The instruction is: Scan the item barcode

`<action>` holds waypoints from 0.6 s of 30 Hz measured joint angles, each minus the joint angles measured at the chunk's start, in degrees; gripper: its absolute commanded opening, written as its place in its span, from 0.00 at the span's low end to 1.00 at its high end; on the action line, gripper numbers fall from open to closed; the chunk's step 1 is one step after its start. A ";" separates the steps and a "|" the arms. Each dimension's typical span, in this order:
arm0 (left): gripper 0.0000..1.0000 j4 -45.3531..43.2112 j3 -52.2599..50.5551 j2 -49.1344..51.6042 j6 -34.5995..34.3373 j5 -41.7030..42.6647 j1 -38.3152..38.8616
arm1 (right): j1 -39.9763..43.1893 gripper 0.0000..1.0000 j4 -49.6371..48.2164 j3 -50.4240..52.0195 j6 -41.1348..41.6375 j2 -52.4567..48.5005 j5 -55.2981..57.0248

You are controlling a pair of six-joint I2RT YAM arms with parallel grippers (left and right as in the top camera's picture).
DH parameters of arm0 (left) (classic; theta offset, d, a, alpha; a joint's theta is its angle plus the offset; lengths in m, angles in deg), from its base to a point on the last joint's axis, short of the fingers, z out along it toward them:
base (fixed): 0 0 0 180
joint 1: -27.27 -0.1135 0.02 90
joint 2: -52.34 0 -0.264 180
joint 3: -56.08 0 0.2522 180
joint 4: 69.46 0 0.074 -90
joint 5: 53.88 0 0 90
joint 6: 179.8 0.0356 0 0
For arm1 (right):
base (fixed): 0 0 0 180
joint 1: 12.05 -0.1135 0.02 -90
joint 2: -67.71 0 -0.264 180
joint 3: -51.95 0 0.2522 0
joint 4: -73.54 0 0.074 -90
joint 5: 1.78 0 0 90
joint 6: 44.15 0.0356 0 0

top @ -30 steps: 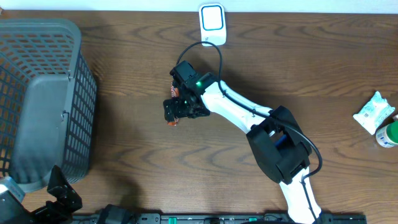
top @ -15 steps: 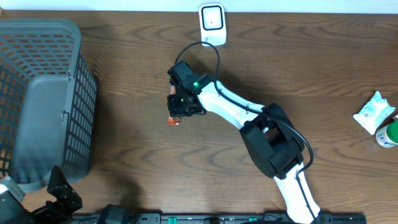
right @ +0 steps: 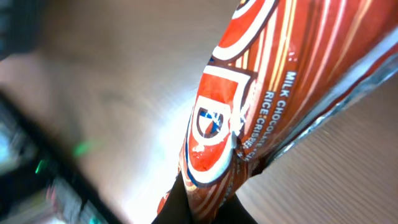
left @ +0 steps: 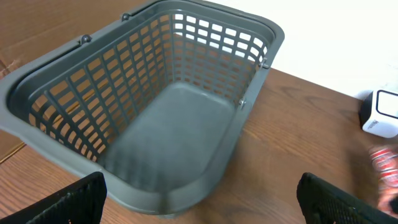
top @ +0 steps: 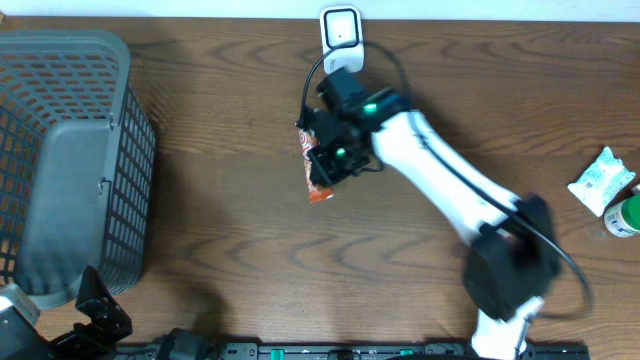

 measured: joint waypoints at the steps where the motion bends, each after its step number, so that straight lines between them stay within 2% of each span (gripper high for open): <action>1: 0.98 -0.02 0.00 0.00 0.00 0.00 0.00 | 0.48 0.01 1.20 -0.02 -2.40 2.25 -0.46; 4: 0.98 0.00 0.00 0.00 0.00 0.00 0.00 | 1.25 0.01 4.13 -0.57 -7.17 6.73 2.38; 7: 0.98 -0.02 0.02 0.00 0.00 -0.02 0.00 | 0.81 0.02 6.27 -0.46 -5.95 6.60 14.56; 11: 0.98 0.00 0.00 0.00 0.00 0.02 0.00 | -0.94 0.02 5.86 4.20 3.72 4.22 39.43; 18: 0.98 0.00 0.02 0.00 0.00 0.00 -0.02 | -2.54 0.01 1.99 13.46 16.06 -0.09 59.43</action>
